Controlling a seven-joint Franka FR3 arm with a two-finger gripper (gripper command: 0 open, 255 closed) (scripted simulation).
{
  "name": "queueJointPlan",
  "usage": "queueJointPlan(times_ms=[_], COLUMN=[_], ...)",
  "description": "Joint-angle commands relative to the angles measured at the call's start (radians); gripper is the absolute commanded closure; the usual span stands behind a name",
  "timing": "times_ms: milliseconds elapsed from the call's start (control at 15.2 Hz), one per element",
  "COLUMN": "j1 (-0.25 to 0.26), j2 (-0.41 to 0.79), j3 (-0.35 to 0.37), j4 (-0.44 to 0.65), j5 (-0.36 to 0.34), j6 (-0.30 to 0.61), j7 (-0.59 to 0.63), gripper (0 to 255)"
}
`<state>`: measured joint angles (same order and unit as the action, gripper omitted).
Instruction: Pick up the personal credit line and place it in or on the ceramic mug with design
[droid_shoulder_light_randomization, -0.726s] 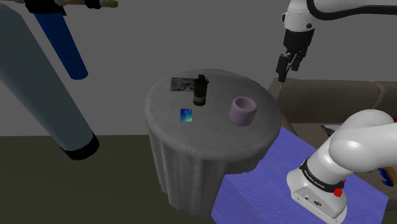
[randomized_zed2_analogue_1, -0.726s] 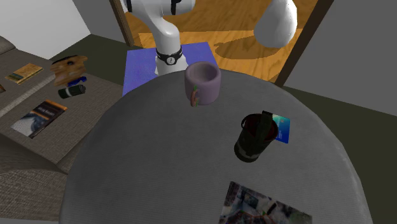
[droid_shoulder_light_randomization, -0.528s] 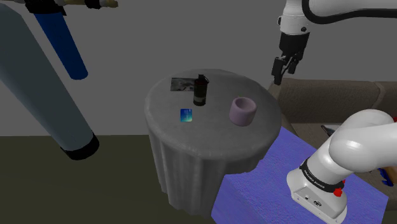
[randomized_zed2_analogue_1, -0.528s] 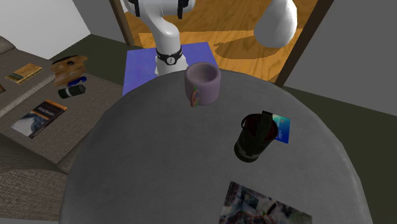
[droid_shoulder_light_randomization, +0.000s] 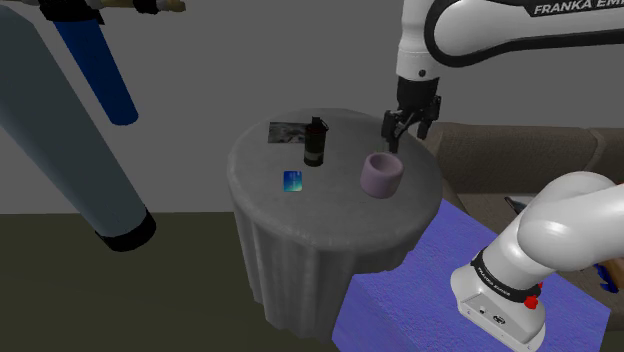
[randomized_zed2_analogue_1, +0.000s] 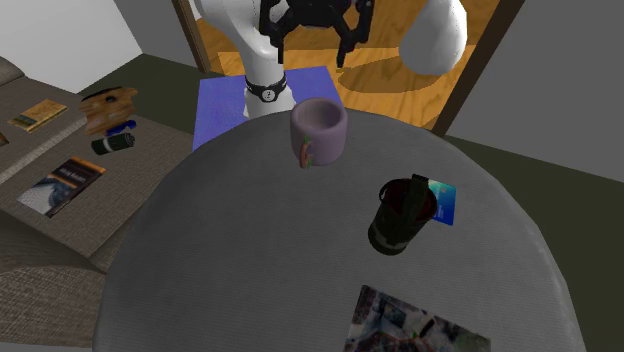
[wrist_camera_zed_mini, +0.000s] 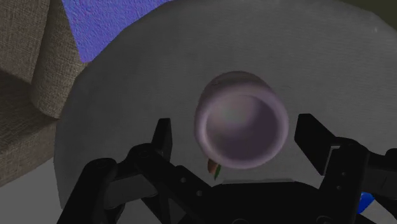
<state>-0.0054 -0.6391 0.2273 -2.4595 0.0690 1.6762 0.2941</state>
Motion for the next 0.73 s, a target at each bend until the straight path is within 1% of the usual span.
queueJointPlan(times_ms=[0,330,660], j1=[0.002,-0.001,-0.011], j2=[0.044,0.188,0.358], j3=[0.035,0.119,0.193], j4=[0.003,0.049,0.127], j5=[0.037,0.1,0.124], j6=[0.044,0.16,0.274], j7=[0.071,0.237,0.403], gripper=[0,0,0])
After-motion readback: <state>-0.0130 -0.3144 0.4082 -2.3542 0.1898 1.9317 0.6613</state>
